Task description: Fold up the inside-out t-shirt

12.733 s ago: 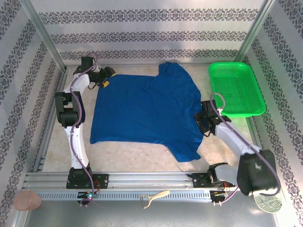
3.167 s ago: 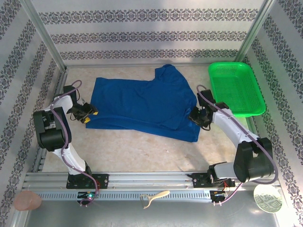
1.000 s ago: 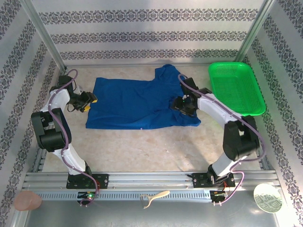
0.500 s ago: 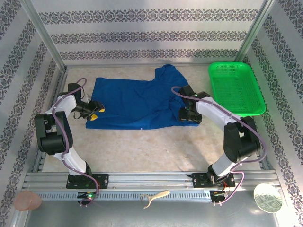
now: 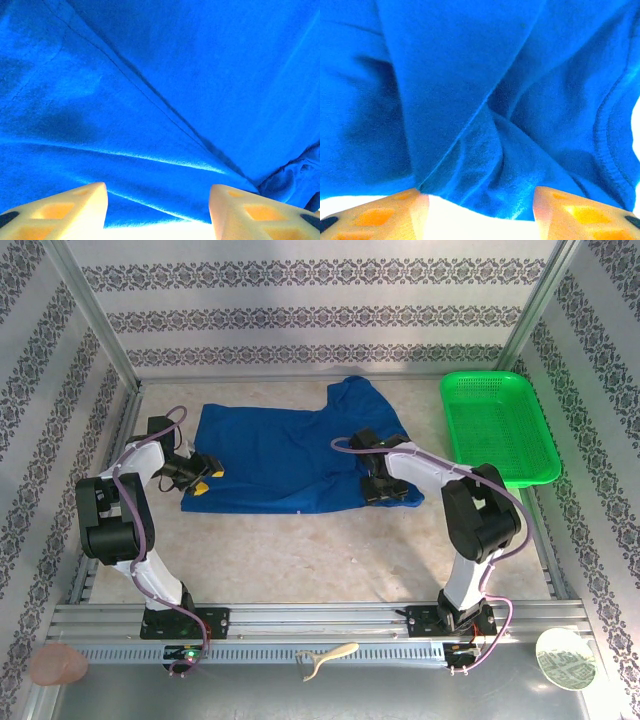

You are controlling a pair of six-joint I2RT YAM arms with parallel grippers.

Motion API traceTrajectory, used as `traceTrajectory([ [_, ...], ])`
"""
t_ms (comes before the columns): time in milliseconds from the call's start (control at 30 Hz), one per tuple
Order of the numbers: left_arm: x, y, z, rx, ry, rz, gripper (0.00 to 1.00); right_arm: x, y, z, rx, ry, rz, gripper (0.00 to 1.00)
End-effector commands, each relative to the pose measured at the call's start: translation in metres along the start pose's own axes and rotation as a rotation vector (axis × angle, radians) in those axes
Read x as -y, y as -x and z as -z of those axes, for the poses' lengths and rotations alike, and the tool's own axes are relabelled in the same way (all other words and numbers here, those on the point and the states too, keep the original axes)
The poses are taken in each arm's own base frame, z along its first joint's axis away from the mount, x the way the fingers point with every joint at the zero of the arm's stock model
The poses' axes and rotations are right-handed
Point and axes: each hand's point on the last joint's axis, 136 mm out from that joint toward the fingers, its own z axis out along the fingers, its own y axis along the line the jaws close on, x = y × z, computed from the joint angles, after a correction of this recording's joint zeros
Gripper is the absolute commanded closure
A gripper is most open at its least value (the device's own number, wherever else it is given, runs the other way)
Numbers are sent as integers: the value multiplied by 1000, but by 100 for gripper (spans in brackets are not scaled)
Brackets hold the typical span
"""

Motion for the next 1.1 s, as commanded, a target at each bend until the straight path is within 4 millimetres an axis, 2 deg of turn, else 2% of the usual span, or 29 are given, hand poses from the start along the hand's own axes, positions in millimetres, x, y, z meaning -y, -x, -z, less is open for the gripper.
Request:
traceTrajectory([
  [0,3,2,-5,-2,-9,-7,44,16,5,2,-3,-56,-23,56],
  [200,1,4,-8,-8,-2,-14,44,28,8,11,19,-51,-63,99],
  [433,-3,16,-15,1,27,-33,44,46,0,28,38,38,-188,100],
  [633,-13,22,-26,-18,66,-39,44,64,-27,35,-4,133,-335,100],
  [900,-32,5,-33,-76,132,-42,44,53,-74,28,-100,210,-423,100],
  [1067,-41,-5,-28,-85,162,-50,44,50,-93,28,-129,229,-440,100],
])
